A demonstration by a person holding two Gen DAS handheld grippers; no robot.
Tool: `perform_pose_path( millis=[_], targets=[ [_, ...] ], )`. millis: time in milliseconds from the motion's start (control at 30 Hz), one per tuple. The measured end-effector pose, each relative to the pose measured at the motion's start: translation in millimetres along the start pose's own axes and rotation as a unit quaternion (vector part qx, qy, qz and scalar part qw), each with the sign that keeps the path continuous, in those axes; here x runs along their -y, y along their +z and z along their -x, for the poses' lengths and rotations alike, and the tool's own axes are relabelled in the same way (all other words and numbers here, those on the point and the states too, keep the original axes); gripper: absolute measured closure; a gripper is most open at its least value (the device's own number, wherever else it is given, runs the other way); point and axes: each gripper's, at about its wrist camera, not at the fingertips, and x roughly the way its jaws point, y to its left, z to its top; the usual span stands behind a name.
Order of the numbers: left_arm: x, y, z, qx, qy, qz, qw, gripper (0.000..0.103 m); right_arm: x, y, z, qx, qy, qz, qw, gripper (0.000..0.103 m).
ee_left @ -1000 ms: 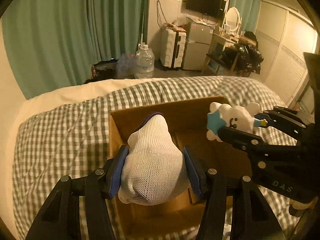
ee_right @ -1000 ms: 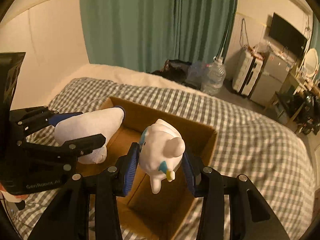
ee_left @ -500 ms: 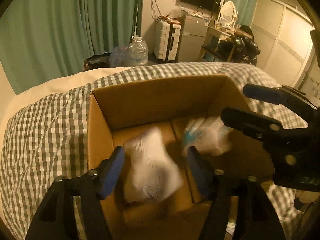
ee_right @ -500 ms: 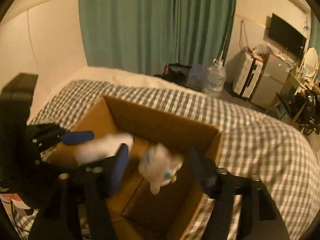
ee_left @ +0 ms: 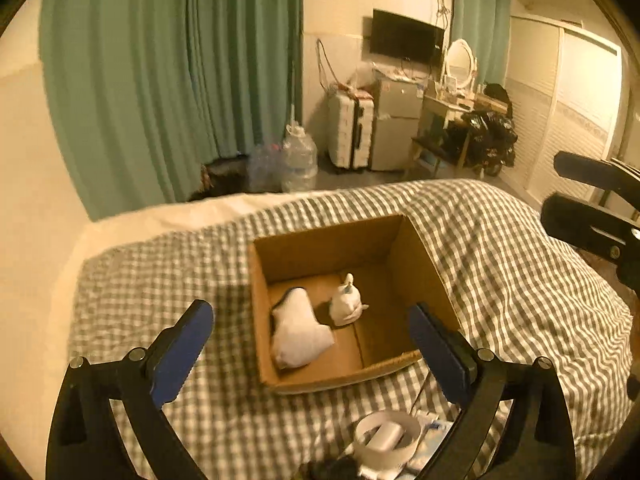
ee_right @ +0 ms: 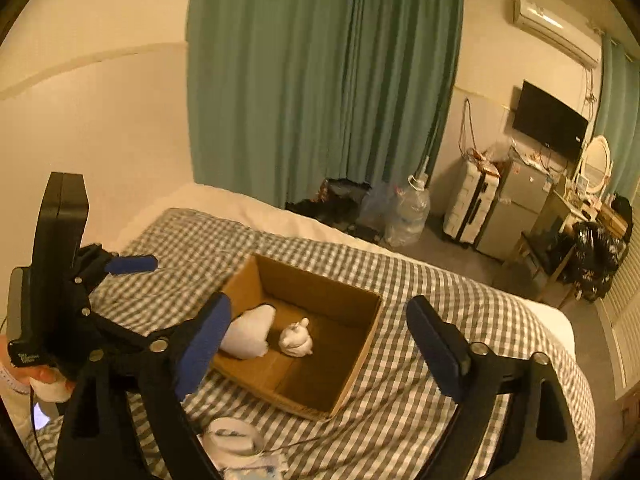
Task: Organize objects
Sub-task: 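Carry the sock and figurine into the cardboard box and open both grippers, then grasp the black cylinder with the left gripper while the right gripper grasps the white tape roll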
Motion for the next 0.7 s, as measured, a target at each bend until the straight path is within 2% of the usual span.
perform_pose_path(
  millis=[200,300,500,700],
  targets=[
    [-8.0,-18.1,44.9,0.014,0.022,0.002,0.9997,0.000,-17.8,-15.6,36.0,0.001,0.013,0.018,1.000,0.012],
    [-12.1,-36.3,49.9,0.006,0.041,0.000,0.9991,0.000,-27.3,-34.2,39.7,-0.008,0.005,0.021,1.000,0.012],
    [-15.2,-89.3,37.7,-0.005,0.065,0.015,0.9978,0.000,-42.5,-83.1,21.8,-0.038,0.013,0.030,0.999,0.012],
    [-16.2,-140.4,6.3,-0.037,0.057,0.037,0.9970,0.000,-43.6,-133.2,-16.9,-0.084,0.050,-0.005,0.995,0.012]
  ],
)
